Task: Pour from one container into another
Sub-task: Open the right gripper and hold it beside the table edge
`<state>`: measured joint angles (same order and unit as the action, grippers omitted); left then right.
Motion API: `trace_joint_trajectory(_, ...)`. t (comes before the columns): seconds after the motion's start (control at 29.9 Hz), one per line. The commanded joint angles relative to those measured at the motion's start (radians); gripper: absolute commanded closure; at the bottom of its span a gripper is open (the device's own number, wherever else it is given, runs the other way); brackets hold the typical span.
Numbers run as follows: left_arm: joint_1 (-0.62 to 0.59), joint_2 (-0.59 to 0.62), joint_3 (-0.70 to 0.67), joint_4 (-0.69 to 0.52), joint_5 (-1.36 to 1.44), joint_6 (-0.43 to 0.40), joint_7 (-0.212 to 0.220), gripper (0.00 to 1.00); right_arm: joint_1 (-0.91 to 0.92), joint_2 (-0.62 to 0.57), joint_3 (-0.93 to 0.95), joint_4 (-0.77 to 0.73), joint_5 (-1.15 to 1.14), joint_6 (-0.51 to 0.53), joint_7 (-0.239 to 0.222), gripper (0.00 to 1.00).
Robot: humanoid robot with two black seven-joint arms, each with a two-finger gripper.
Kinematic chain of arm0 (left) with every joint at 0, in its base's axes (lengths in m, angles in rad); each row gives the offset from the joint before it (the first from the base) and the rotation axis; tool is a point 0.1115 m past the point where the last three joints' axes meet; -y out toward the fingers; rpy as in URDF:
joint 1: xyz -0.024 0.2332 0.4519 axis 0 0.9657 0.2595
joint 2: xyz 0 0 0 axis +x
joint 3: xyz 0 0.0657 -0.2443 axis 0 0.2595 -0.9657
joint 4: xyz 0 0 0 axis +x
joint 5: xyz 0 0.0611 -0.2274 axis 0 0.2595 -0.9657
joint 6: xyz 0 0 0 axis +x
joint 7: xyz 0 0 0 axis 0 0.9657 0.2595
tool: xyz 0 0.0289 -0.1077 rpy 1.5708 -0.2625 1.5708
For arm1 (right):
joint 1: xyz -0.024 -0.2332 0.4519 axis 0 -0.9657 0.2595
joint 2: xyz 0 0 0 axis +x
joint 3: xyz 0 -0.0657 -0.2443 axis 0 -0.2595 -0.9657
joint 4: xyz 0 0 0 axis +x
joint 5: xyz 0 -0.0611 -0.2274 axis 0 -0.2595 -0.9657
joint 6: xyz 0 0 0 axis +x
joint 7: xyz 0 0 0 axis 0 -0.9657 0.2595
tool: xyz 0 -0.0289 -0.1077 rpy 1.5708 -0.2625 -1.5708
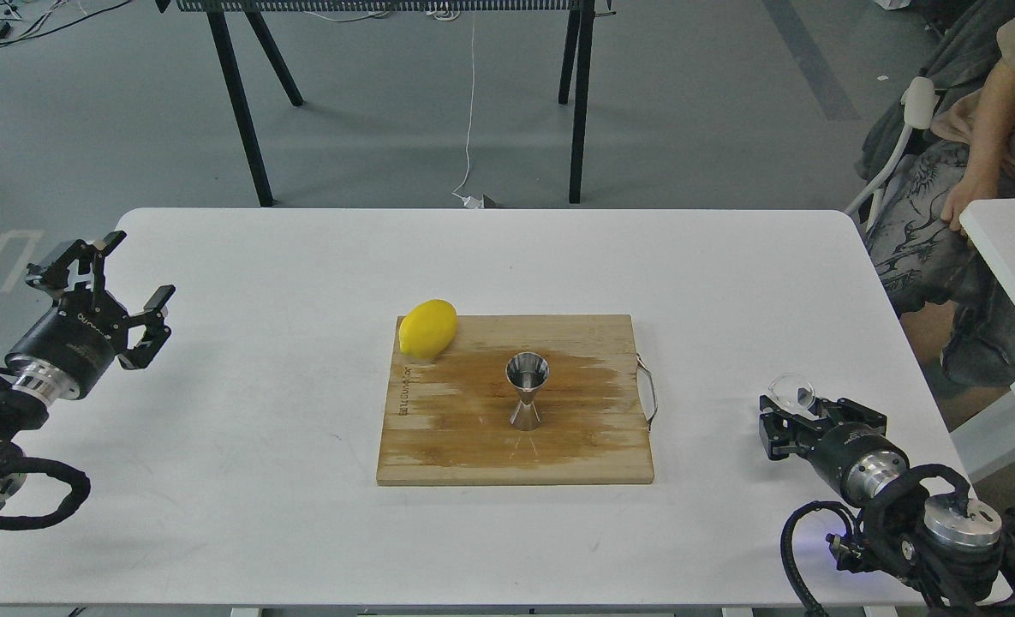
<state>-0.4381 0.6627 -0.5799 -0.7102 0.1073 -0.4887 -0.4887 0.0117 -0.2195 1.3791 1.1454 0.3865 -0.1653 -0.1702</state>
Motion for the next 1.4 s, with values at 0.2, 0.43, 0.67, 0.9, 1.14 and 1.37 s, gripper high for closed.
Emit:
trace_joint_trajectory(0.2,0.001,0.0,0.0,0.0,0.0,0.0,0.0,0.14,0.002,0.0,-0.018,0.002,0.0,0.0,0.0,0.03)
trace_joint_trajectory(0.43,0.001,0.0,0.0,0.0,0.0,0.0,0.0,0.14,0.002,0.0,-0.018,0.005,0.0,0.0,0.0,0.02)
trace_joint_trajectory(0.67,0.009,0.0,0.0,0.0,0.0,0.0,0.0,0.14,0.002,0.0,-0.018,0.008,0.0,0.0,0.0,0.02)
trace_joint_trajectory(0.9,0.009,0.0,0.0,0.0,0.0,0.0,0.0,0.14,0.002,-0.001,-0.02,0.01,0.0,0.0,0.0,0.02)
trace_joint_trajectory(1.14,0.01,0.0,0.0,0.0,0.0,0.0,0.0,0.14,0.002,-0.001,-0.02,0.011,0.0,0.0,0.0,0.02)
trace_joint_trajectory(1.37,0.01,0.0,0.0,0.0,0.002,0.0,0.0,0.14,-0.004,-0.011,-0.018,0.036,0.0,0.0,0.0,0.02)
